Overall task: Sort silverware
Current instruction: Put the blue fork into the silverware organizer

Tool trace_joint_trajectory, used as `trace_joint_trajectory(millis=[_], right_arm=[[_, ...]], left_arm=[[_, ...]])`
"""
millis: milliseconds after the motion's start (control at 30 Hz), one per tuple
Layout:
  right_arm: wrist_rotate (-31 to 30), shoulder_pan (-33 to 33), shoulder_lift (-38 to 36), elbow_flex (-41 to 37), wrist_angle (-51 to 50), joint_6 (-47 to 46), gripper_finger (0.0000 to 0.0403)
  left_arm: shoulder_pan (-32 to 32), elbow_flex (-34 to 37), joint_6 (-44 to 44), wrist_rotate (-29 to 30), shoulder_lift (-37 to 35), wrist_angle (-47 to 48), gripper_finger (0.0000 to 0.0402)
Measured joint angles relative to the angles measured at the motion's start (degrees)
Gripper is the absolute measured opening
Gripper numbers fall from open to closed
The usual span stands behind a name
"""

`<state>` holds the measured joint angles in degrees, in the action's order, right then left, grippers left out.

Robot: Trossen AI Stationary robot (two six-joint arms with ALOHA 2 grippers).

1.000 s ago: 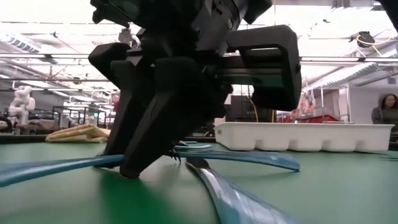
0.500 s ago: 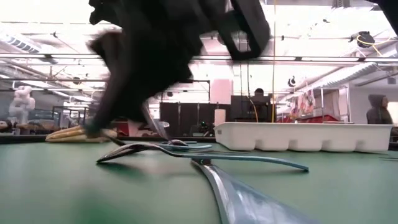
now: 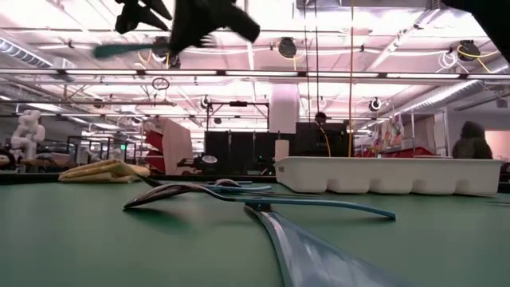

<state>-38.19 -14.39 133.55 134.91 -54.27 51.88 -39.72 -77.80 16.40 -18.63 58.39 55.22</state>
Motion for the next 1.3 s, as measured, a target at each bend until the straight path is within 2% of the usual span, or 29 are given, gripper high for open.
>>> trace_joint_trajectory(millis=[100,300,433,533,633,767,933,1033,1133,1300], right_arm=[[-7.52,0.79,-1.38,-0.09,0.31,4.66,0.0000],[-13.65,1.42,-8.01,0.06,5.20,11.19,0.0000],[-13.06,1.03,-12.18,0.06,12.23,17.82,0.0000],[-12.62,0.52,-15.04,0.09,15.60,21.74,0.0000],[-16.06,-0.26,-17.01,0.13,16.61,28.26,0.0000],[-15.33,-1.47,-18.80,0.11,16.63,33.06,0.0000],[-15.31,-2.92,-19.47,0.09,22.14,46.57,0.0000],[-11.36,-3.26,-19.36,0.04,26.24,53.49,0.0000],[-8.56,-3.01,-19.36,0.04,28.92,57.26,0.0000],[-8.26,-2.00,-19.36,0.04,30.09,59.58,0.0000]], left_arm=[[-0.02,0.00,1.31,-3.17,0.00,-1.31,0.0121],[-0.02,2.34,4.53,-12.87,0.20,-6.17,0.0121],[0.02,5.06,9.14,-22.18,1.13,-14.19,0.0121],[0.39,7.49,15.78,-28.97,1.74,-24.92,0.0121],[0.80,8.22,21.84,-36.98,2.87,-33.21,0.0121],[2.59,8.22,29.13,-47.03,4.29,-42.67,0.0121],[6.31,8.22,34.39,-51.89,6.27,-47.34,0.0121],[8.97,8.22,35.42,-52.82,7.94,-47.62,0.0121],[11.52,8.24,35.87,-53.40,9.41,-50.16,0.0121],[15.10,8.22,38.07,-54.80,10.55,-58.09,0.0121]])
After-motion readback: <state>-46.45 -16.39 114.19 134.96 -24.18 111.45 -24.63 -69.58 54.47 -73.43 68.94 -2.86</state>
